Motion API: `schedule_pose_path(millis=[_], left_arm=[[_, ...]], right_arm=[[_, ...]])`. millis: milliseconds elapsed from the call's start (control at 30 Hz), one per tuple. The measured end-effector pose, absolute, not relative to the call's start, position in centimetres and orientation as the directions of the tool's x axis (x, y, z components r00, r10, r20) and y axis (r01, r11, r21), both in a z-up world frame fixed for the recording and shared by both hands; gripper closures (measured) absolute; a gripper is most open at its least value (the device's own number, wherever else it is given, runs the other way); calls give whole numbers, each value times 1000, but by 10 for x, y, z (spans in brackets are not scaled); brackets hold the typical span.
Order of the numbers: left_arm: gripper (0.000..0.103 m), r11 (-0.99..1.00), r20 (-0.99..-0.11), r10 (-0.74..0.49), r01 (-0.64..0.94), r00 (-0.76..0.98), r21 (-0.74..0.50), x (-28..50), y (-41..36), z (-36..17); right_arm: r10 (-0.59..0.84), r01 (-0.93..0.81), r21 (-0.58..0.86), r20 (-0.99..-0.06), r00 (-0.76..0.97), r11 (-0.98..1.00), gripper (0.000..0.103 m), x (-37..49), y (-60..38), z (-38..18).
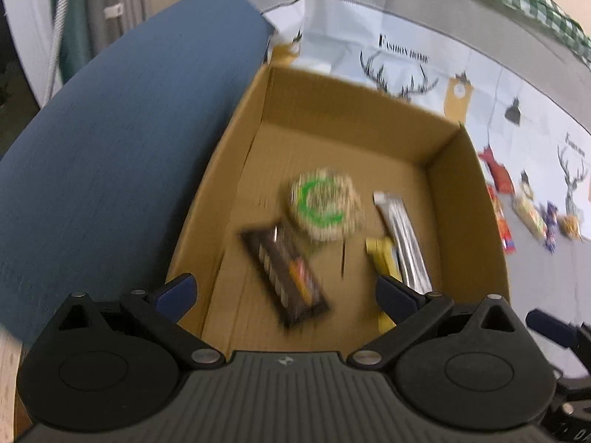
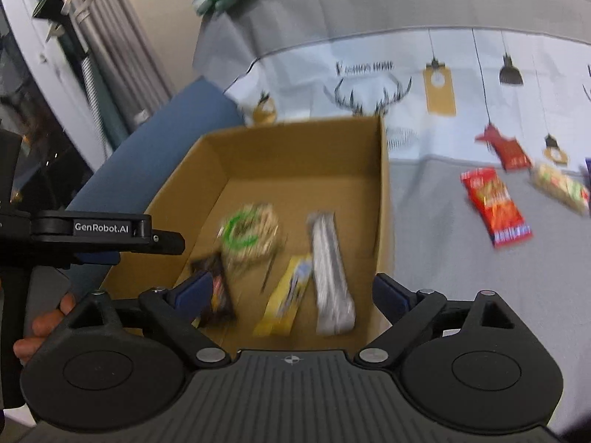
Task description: Organize snacks
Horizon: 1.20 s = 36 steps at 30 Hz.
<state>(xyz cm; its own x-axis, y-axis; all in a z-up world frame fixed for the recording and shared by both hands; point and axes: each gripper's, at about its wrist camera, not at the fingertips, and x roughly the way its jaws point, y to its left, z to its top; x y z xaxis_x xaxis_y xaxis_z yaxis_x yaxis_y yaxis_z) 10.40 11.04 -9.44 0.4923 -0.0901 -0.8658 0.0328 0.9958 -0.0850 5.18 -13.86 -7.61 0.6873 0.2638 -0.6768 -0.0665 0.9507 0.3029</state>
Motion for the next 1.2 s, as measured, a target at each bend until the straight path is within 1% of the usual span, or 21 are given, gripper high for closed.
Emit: schedule_pose_path(millis=[67, 267, 400, 600, 867, 1200], left_arm=[[0, 997, -869, -70, 13, 490, -74, 79, 113, -89], [0, 997, -851, -75, 21, 519, -76, 10, 119, -62], [0, 998, -828, -64, 26, 557, -60, -28, 111, -53], [0, 994, -803, -100, 90, 588, -58, -70, 90, -41], [0, 992, -771, -115, 115, 626, -54, -104, 80, -27], [0, 991, -755, -115, 121, 646, -48, -113, 80, -17]], right_arm=[[275, -84, 301, -679, 681, 950, 5, 30, -133, -67], [276, -156, 238, -642, 715, 959, 1, -34, -115, -33], [244, -196, 145, -593, 768, 970, 1, -74, -104, -13], [217, -169, 139, -533, 818, 976, 1, -116, -110, 6], [216, -161, 155, -479, 851, 975, 1, -150, -117, 16], [226, -181, 141, -447, 866, 973, 1, -164, -113, 24]])
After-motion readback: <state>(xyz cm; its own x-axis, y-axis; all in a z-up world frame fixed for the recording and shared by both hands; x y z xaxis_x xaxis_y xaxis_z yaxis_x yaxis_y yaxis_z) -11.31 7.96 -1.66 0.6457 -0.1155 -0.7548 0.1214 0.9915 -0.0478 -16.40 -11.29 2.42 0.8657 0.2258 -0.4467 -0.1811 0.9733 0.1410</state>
